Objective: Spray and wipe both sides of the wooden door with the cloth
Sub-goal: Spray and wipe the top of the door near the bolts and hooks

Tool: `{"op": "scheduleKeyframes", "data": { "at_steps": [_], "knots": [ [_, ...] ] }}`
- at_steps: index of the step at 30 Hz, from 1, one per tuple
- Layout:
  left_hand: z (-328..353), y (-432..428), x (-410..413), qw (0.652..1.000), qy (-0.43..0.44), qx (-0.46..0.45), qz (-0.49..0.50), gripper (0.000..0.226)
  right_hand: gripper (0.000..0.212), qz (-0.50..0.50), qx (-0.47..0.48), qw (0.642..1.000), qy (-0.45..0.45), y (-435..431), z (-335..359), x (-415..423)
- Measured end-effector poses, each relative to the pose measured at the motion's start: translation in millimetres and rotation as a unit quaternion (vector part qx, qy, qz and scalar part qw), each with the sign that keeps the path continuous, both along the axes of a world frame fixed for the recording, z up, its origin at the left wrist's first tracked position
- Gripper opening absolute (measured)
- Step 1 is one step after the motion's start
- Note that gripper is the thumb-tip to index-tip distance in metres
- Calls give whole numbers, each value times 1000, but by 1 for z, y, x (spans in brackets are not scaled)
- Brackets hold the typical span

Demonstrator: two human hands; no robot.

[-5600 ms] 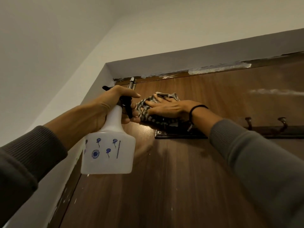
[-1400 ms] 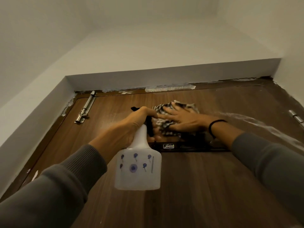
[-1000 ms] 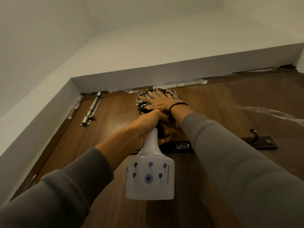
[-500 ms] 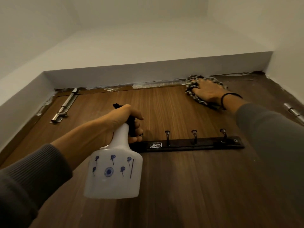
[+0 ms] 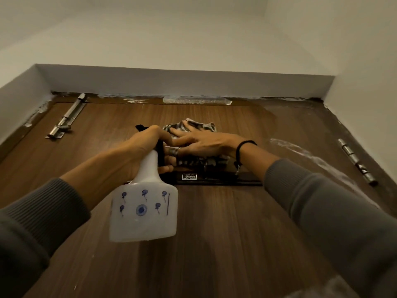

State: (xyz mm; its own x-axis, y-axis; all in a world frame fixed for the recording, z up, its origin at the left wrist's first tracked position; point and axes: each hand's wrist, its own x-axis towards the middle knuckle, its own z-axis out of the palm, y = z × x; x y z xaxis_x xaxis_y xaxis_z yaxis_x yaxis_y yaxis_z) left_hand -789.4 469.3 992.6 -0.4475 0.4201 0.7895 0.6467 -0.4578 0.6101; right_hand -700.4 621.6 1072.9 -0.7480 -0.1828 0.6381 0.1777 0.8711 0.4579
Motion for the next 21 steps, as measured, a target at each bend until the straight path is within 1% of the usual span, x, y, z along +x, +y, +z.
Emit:
{"op": "scheduleKeyframes", "data": {
  "at_steps": [2,3,5,8,11,14,18,21],
  "knots": [
    [-1,-2,1,1000,1,-6,3,15,39,21,-22,999,-34,4,3,12],
    [-2,-3,2,1000,3,-13,6,17,38,26,-28,998,-41,6,1,23],
    [-1,-5,1,1000,2,-21,3,22,41,33,-41,997,-55,15,-3,46],
    [-1,-5,-1,1000,-8,-26,-15,25,46,30,-88,993,-66,45,-4,83],
    [-2,-4,-3,1000,-13,-17,-21,25,54,14,-125,992,-28,78,-8,120],
    [-3,-3,-5,999,-17,-5,-32,23,61,29,-165,986,-3,92,-21,140],
    [-2,0,-8,999,-15,9,-38,21,67,18,-138,990,-3,80,-25,128],
    [-4,1,-9,999,-15,10,-37,23,66,26,-104,994,-14,60,-17,100]
  ]
}}
